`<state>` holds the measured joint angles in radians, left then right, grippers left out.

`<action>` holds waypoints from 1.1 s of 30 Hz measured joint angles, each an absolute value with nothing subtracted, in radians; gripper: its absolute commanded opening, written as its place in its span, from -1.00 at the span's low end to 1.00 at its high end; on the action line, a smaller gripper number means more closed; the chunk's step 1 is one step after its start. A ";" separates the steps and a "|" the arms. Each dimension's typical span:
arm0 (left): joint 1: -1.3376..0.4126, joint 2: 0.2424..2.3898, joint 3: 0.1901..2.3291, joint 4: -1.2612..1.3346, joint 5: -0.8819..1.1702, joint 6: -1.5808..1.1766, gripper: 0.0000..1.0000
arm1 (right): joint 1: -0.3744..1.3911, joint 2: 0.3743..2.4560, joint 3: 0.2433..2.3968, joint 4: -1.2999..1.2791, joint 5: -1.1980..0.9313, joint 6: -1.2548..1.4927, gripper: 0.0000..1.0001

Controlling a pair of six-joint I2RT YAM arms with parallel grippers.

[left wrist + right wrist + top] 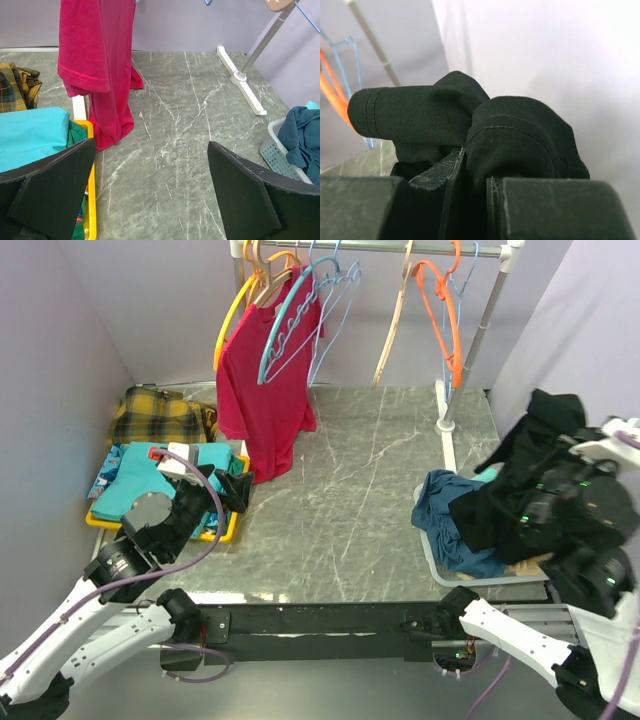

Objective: Remove the t-shirt from the hanger
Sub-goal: Place the T-shirt in the bin.

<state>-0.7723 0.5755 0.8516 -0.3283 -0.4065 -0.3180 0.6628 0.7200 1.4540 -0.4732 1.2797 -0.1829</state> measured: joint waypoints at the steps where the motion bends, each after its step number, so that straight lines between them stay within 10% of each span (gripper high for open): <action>1: -0.772 0.574 0.852 -0.329 -0.406 -0.319 0.99 | 0.661 0.720 1.423 -0.449 1.270 -0.183 -1.00; 33: -0.772 0.553 0.851 -0.365 -0.371 -0.335 0.99 | 0.040 0.638 0.711 -0.694 0.731 0.651 -0.95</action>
<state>-0.7723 0.5533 0.8513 -0.3649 -0.3706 -0.3347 0.0402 0.6380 0.7109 -0.6937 0.7307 0.6510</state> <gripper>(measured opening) 0.994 0.198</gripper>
